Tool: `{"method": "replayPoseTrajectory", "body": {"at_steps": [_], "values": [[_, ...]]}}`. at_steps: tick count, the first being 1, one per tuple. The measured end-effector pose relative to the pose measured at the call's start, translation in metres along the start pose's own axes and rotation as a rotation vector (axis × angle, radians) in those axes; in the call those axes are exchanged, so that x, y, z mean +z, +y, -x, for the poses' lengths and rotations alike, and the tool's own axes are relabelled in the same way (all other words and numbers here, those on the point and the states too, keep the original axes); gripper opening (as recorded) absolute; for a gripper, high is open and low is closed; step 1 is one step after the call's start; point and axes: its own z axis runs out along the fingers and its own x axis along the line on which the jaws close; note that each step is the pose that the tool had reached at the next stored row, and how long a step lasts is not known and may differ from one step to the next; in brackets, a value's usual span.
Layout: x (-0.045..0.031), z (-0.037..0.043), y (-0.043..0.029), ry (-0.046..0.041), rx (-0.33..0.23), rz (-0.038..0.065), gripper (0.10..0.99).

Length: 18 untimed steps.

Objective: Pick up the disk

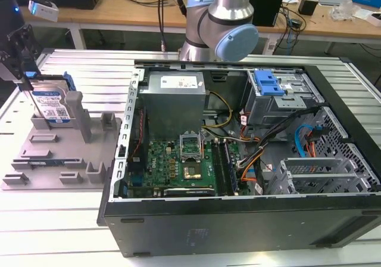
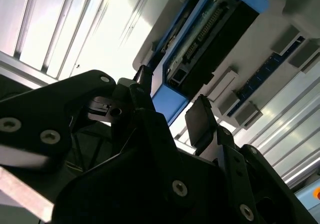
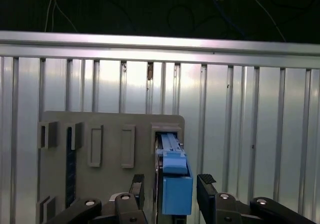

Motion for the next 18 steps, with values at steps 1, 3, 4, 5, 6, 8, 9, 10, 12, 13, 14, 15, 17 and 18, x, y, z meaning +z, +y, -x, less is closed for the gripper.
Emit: {"method": "replayPoseTrajectory", "body": {"at_steps": [1, 3, 4, 5, 6, 8, 9, 10, 12, 13, 14, 15, 17, 18], "values": [[0.0012, 0.0002, 0.0, 0.0, 0.0, 0.0, 0.541], [0.0034, 0.0004, 0.0, 0.0, 0.0, 0.0, 0.541], [0.0042, 0.0004, 0.0, 0.0, 0.0, 0.0, 0.541], [0.0054, 0.0004, 0.0, 0.0, 0.0, 0.0, 0.541], [0.0065, 0.0004, 0.0, 0.0, 0.0, 0.0, 0.541], [0.0078, 0.0004, 0.0, 0.0, 0.0, 0.0, 0.541], [0.0089, 0.0004, 0.0001, 0.0, 0.0, 0.0, 0.541], [0.0096, 0.0004, 0.0001, 0.0, 0.0, 0.0, 0.541], [0.0108, 0.0004, 0.0003, 0.0001, 0.0, 0.0, 0.541], [0.0112, 0.0004, 0.0005, 0.0, 0.0, 0.0, 0.541], [0.0118, 0.0004, 0.0006, 0.0, 0.0, 0.0, 0.541], [0.0121, 0.0004, 0.0007, 0.0001, 0.0, 0.0, 0.529], [0.0127, 0.0005, 0.0008, 0.0001, 0.0, 0.0, 0.463], [0.0129, 0.0005, 0.0009, 0.0001, 0.0, 0.0, 0.463]]}}
